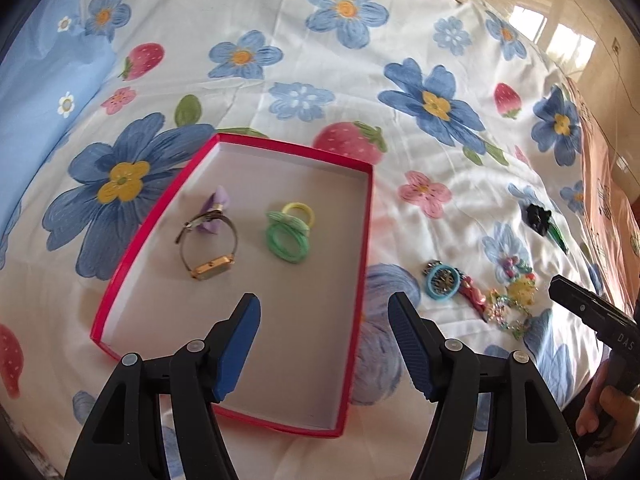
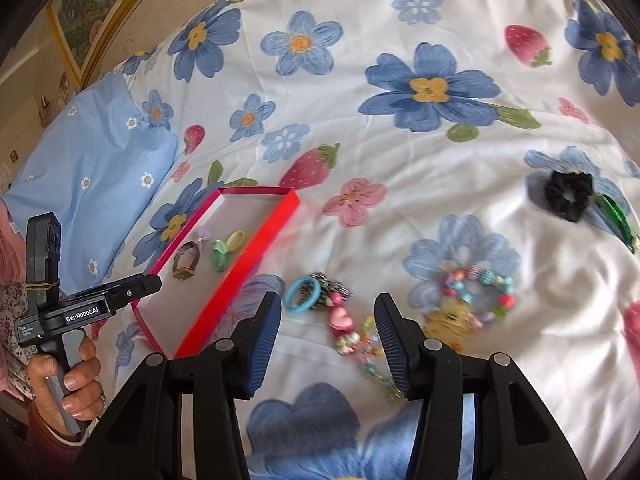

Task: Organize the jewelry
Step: 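Move both open tools back over the remaining jewelry, then grasp the blue hair tie with the left tool while the right tool grasps the yellow clip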

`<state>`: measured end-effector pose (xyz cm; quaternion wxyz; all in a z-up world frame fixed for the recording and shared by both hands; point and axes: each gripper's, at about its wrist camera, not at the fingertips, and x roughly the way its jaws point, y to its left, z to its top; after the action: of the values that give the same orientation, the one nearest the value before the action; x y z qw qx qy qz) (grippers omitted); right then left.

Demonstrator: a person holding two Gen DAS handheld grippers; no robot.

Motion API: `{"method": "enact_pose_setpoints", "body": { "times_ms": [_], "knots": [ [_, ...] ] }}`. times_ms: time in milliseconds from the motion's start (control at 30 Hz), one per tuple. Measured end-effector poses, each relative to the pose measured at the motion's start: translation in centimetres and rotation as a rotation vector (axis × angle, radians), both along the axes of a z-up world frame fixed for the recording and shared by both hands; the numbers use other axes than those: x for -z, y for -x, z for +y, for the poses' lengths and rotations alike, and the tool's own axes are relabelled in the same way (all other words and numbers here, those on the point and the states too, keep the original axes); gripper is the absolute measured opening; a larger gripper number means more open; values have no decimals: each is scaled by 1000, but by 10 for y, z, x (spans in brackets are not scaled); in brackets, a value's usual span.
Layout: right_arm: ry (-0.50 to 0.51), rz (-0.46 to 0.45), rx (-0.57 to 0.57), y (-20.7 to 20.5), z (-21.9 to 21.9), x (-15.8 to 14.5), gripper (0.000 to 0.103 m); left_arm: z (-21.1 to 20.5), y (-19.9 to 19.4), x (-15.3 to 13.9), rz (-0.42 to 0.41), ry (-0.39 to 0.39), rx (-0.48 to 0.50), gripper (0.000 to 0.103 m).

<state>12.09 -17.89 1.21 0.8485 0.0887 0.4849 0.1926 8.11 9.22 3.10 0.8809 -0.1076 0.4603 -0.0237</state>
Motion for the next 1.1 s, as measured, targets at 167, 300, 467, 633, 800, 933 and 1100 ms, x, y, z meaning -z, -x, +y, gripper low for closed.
{"method": "enact_pose_setpoints", "body": {
  "times_ms": [167, 300, 467, 633, 800, 933, 1100],
  "knots": [
    [15, 9, 45, 14, -22, 3, 51, -20, -3, 3, 7, -8, 48, 66],
    [18, 17, 79, 22, -38, 8, 51, -37, -8, 7, 15, -21, 92, 66],
    [21, 27, 97, 23, -47, 13, 51, -56, -16, 12, 22, -39, 142, 66],
    [24, 30, 103, 20, -53, 17, 51, -75, -28, 17, 23, -70, 187, 66],
    [36, 47, 92, 12, -56, 25, 51, -90, -44, 29, 29, -65, 227, 65],
    [59, 51, 69, 2, -52, 33, 51, -100, -58, 42, 36, -64, 268, 64],
    [88, 67, 36, -11, -47, 44, 51, -120, -79, 60, 54, -104, 312, 59]
  ]
}}
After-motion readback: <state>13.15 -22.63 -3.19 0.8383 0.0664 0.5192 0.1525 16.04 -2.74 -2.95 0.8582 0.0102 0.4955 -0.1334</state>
